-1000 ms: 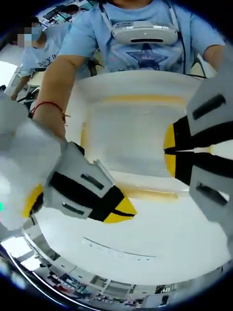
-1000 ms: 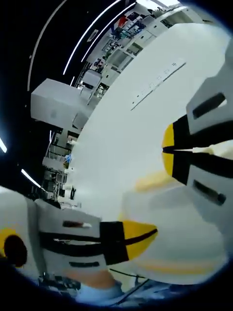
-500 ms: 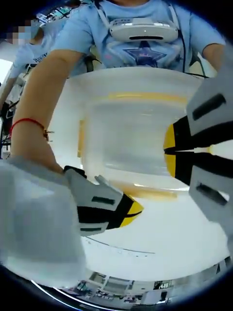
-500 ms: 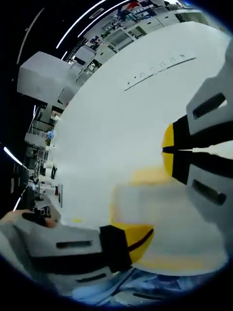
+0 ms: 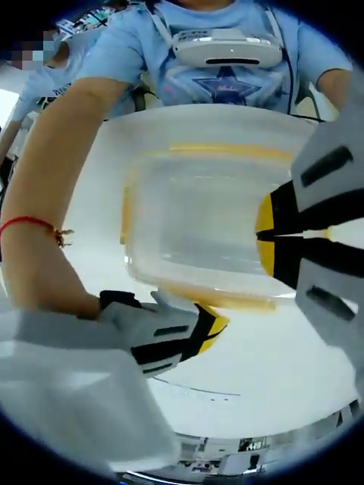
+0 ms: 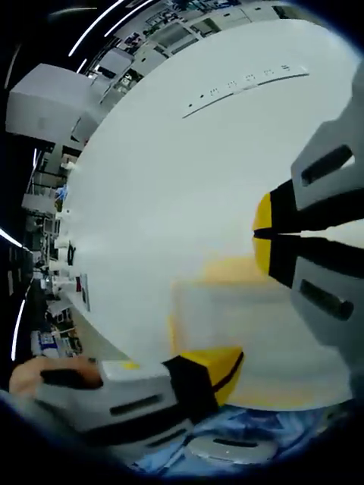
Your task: Snap each plastic latch of the storage box into its locked position after aligning the lid with the box until every specified latch is closed and the lid sits flush.
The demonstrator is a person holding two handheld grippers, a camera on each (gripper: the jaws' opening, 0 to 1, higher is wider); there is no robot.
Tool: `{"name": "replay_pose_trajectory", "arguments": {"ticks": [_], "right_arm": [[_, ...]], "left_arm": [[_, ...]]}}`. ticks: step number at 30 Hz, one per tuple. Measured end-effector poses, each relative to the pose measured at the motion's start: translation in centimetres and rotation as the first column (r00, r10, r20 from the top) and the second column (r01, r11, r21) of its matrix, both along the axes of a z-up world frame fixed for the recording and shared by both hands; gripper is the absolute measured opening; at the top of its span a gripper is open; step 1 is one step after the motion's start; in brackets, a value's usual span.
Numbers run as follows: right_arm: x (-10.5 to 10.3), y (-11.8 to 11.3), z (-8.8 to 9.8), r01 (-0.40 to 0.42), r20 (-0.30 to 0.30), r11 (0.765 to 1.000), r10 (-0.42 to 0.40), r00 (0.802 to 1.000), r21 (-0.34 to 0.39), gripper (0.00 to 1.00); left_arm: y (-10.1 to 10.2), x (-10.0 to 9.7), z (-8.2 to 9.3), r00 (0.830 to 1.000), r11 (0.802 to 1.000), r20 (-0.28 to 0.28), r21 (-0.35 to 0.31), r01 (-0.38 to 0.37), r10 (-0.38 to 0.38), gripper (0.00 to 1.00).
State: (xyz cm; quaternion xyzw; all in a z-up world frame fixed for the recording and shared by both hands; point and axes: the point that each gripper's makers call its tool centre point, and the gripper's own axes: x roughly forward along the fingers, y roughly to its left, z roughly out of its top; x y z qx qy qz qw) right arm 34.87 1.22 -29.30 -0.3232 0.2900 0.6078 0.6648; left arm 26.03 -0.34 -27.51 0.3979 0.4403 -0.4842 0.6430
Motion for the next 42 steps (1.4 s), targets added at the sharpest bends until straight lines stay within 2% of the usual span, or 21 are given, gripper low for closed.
{"name": "replay_pose_trajectory", "arguments": {"ticks": [7, 9, 14, 19, 29, 36, 42], "right_arm": [[0.2, 0.1, -0.9, -0.049, -0.067, 0.998, 0.046, 0.997, -0.040, 0.00], [-0.4, 0.1, -1.5, -0.085, -0.107, 0.995, 0.079, 0.991, -0.058, 0.00], [-0.4, -0.1, -3.0, -0.105, -0.139, 0.989, 0.090, 0.986, -0.103, 0.00], [-0.7, -0.2, -3.2, -0.112, -0.185, 0.989, 0.093, 0.978, -0.098, 0.00], [-0.7, -0.2, -3.2, -0.105, -0.207, 0.992, 0.088, 0.974, -0.075, 0.00], [-0.8, -0.3, -3.0, -0.100, -0.253, 0.995, 0.091, 0.963, -0.024, 0.00], [-0.8, -0.4, -2.9, -0.088, -0.250, 0.996, 0.080, 0.965, -0.023, 0.00]], "left_arm": [[-0.1, -0.1, 0.0, 1.000, 1.000, -0.006, 0.003, 0.004, -0.004, 0.00], [-0.1, -0.1, 0.0, 1.000, 1.000, -0.015, -0.004, 0.000, 0.000, 0.00], [-0.2, -0.1, 0.0, 1.000, 1.000, -0.020, -0.015, -0.005, 0.005, 0.00], [-0.2, -0.1, 0.0, 1.000, 1.000, -0.019, 0.000, -0.004, 0.004, 0.00], [-0.2, 0.2, 0.0, 1.000, 1.000, -0.014, 0.013, -0.007, 0.007, 0.00], [-0.2, 0.4, 0.1, 1.000, 1.000, -0.015, 0.021, -0.013, 0.013, 0.00], [-0.4, 0.4, 0.2, 1.000, 0.999, -0.018, 0.030, -0.016, 0.017, 0.00]]}}
